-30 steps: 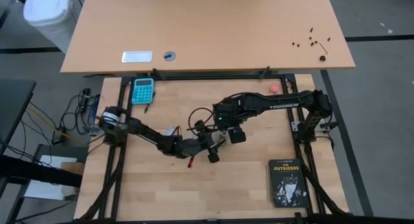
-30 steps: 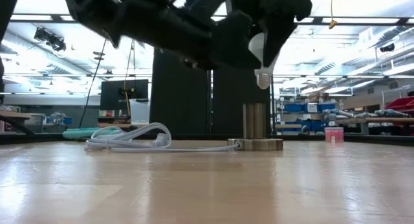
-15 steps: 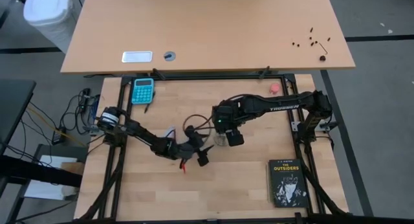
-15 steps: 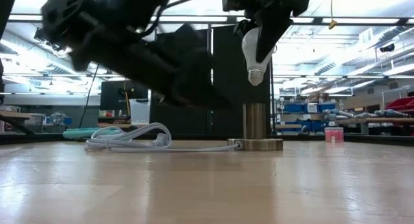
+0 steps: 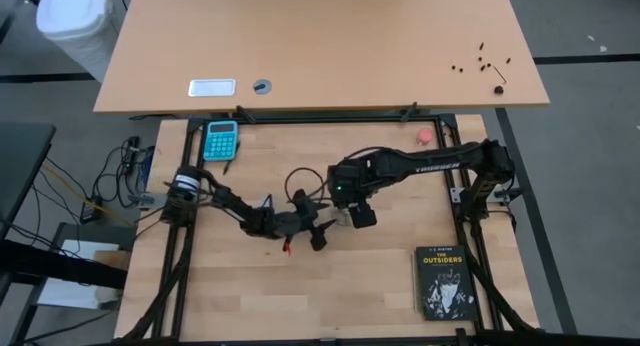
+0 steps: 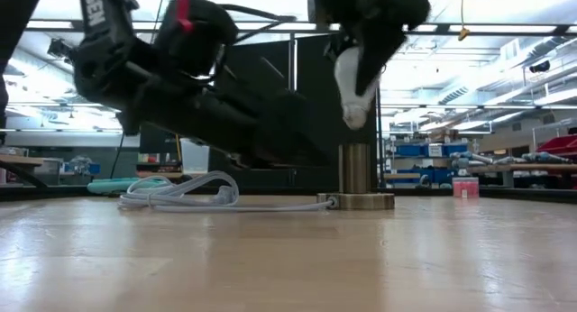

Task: Screw lightbulb
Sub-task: Insert the lightbulb into the lamp

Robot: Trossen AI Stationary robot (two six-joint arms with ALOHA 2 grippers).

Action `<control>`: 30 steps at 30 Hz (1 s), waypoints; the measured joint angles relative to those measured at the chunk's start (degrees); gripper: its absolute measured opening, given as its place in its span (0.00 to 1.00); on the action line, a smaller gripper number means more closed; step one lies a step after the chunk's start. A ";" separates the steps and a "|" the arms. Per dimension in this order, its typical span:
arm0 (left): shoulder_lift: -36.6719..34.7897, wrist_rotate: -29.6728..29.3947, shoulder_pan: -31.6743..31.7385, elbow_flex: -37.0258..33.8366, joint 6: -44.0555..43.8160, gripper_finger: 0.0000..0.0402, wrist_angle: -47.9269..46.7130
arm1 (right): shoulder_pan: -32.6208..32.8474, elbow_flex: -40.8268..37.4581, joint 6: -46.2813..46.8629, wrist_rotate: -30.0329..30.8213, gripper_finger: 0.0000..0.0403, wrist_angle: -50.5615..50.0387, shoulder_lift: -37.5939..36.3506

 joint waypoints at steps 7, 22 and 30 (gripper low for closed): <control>2.83 -1.19 0.89 5.16 3.82 0.63 -0.19 | -1.28 -3.08 0.03 0.38 0.69 2.67 -0.42; 6.56 2.77 4.51 7.63 4.49 0.63 -0.04 | -2.88 -3.15 -2.42 0.38 0.69 4.42 -0.44; 9.34 2.29 4.72 10.01 5.73 0.61 1.49 | -4.06 -3.15 -2.40 0.39 0.69 3.60 -0.46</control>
